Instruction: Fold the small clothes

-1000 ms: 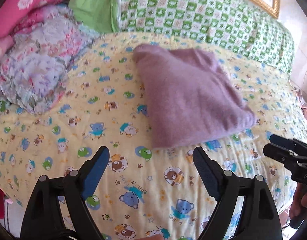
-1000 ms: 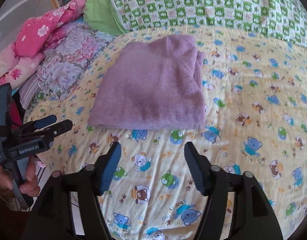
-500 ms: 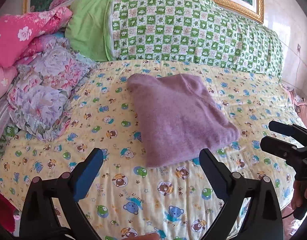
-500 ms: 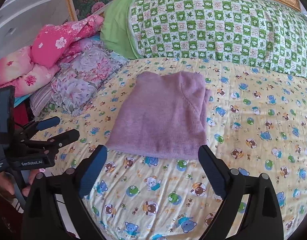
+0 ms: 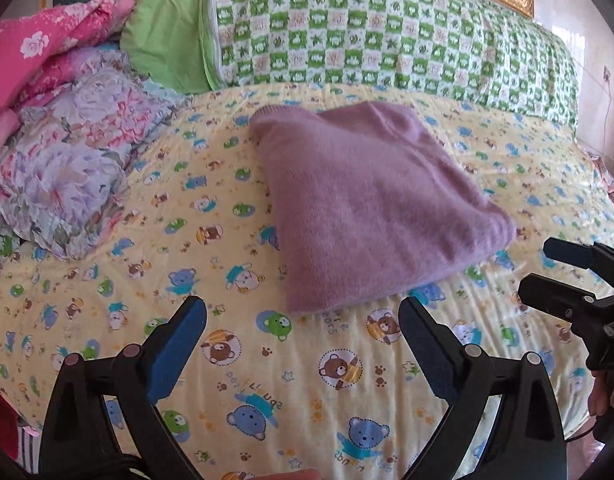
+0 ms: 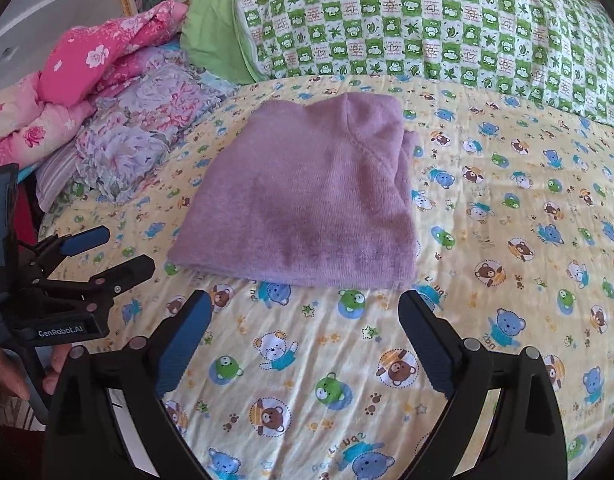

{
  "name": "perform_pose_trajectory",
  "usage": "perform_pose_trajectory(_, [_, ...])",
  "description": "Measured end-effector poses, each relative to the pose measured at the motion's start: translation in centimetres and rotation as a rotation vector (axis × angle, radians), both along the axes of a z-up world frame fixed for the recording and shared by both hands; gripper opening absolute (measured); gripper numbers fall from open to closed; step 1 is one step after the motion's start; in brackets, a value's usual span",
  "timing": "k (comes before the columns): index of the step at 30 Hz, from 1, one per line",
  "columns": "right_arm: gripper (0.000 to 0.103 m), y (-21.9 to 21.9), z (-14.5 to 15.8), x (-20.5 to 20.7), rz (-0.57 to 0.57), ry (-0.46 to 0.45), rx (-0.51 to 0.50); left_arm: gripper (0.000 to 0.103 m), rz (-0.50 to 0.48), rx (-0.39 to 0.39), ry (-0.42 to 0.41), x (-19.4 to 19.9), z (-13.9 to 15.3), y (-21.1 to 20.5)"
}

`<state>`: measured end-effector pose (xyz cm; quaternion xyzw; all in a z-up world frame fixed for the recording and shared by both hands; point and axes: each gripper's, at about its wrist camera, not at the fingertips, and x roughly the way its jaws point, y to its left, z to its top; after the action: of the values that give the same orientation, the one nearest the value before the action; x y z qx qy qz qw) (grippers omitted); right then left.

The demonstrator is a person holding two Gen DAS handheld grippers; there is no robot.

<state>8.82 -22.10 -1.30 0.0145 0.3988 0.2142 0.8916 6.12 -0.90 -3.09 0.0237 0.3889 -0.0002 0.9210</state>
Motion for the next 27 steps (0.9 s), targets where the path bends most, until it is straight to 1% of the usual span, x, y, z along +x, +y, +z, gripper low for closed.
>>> perform_pose_trajectory(4, [0.094,0.6,-1.0,0.6,0.010,0.002,-0.012,0.097,0.020,-0.019,0.011,0.6,-0.8,0.4])
perform_pose_trajectory(8, [0.094,1.0,-1.6,0.8,0.005,-0.015,-0.033,0.097,0.037,-0.024,0.000,0.8,-0.7,0.9])
perform_pose_trajectory(11, [0.094,0.9,-1.9,1.1,-0.004,-0.016,-0.025,0.097,0.041,-0.023,-0.012,0.7,-0.6,0.9])
perform_pose_trajectory(18, [0.094,1.1,-1.9,1.4,-0.006,-0.032,-0.018,0.097,0.037,-0.023,-0.032,0.4,-0.1,0.6])
perform_pose_trajectory(27, [0.094,1.9,-1.6,1.4,0.005,-0.052,-0.018,0.097,0.036,-0.029,-0.038,0.5,0.2,0.6])
